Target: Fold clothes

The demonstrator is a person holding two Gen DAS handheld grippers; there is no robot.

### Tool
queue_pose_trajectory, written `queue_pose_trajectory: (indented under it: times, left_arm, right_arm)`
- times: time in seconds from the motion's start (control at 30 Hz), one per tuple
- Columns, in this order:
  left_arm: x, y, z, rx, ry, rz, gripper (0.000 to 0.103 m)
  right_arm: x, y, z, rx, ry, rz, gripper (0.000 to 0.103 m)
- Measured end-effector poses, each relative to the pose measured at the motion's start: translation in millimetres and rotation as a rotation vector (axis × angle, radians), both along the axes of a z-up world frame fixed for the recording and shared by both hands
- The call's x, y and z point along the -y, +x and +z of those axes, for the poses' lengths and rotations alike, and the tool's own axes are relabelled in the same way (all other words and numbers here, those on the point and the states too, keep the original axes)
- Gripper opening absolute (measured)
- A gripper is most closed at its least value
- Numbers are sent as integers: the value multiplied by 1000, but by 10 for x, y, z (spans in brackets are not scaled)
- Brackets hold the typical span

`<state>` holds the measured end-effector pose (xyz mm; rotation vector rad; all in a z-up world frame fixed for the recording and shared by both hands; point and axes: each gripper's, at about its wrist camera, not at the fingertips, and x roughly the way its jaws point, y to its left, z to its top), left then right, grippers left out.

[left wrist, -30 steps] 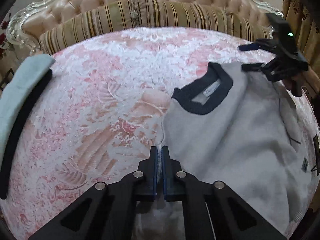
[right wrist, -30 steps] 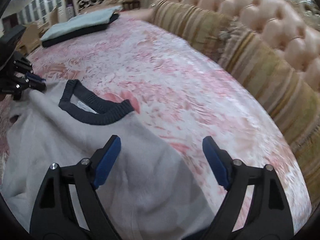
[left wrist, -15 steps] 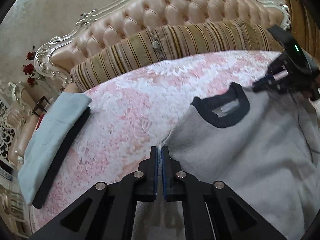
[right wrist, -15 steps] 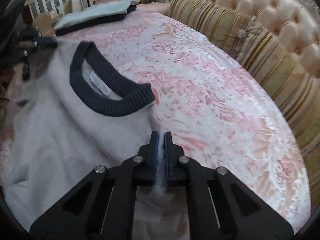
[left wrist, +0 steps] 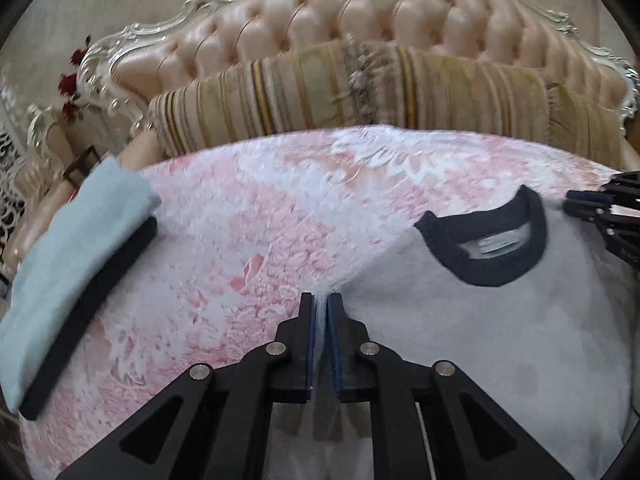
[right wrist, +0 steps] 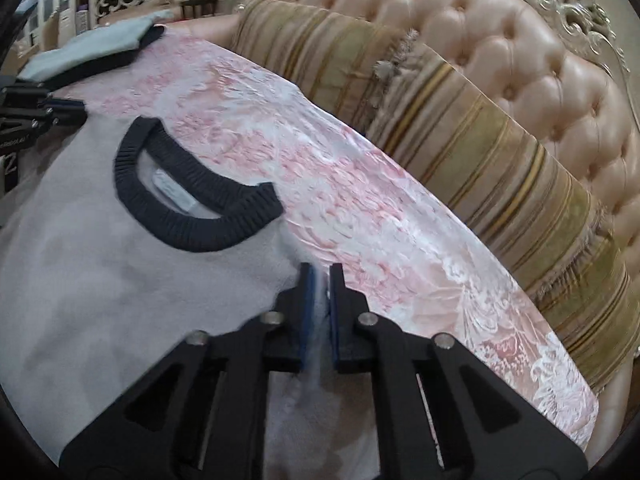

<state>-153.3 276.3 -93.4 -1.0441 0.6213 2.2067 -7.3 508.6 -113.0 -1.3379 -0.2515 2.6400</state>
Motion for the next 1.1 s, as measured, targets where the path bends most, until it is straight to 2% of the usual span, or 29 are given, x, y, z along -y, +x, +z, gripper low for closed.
queue_pose_trajectory:
  times: [0.03, 0.07, 0.1, 0.13, 0.23, 0.3, 0.37, 0.43, 0.5, 0.57, 0.67, 0.73, 0.83, 0.93, 0.97, 1.0, 1.1]
  left_arm:
    - [65, -9, 17, 3, 7, 17, 15]
    - [131, -18, 34, 7, 14, 34, 18]
    - [239, -4, 82, 7, 28, 52, 20]
    - [385, 31, 157, 5, 47, 71, 22]
    - [847, 186, 383, 5, 108, 120, 32]
    - [1240, 579, 488, 33, 163, 119, 38]
    - [1564, 1068, 490, 81, 223, 97, 40]
    - [1817, 1566, 414, 143, 279, 83, 40]
    - [1996, 2041, 315, 200, 338, 76, 40]
    - [2119, 2465, 213, 241, 384, 75, 40]
    - [2164, 2914, 78, 239, 398, 88, 39]
    - [2163, 3062, -29, 246, 390, 108, 39]
    - [2129, 3215, -169, 259, 368, 128, 37]
    - [2001, 3386, -167, 269, 333, 80, 37]
    - [1960, 3444, -170, 257, 310, 73, 21]
    - [1947, 3475, -163, 244, 293, 78, 11]
    - [1985, 3488, -83, 237, 298, 98, 10]
  right_arm:
    - [-38, 33, 27, -8, -5, -12, 31]
    - [-88, 95, 91, -21, -2, -34, 38]
    - [-137, 157, 156, -34, 2, -56, 53]
    - [-185, 229, 230, -47, 7, -78, 63]
    - [-261, 554, 564, -91, 63, -160, 65]
    - [-236, 958, 844, -139, 78, -228, 66]
    - [-13, 1399, 1005, -156, 84, -248, 67]
    - [272, 1867, 1084, -169, 64, -282, 76]
    - [638, 2395, 1027, -183, -27, -329, 83]
    - [987, 2833, 875, -192, -110, -328, 83]
    - [1336, 3336, 631, -193, -185, -369, 83]
    - [1421, 3568, 459, -185, -240, -421, 83]
    - [1466, 3748, 272, -144, -275, -463, 83]
    - [1529, 3831, 194, -130, -271, -479, 84]
    - [1552, 3819, 186, -135, -268, -483, 85]
    - [1576, 3807, 179, -139, -265, -486, 89]
    - [1681, 3716, 109, -122, -259, -475, 90]
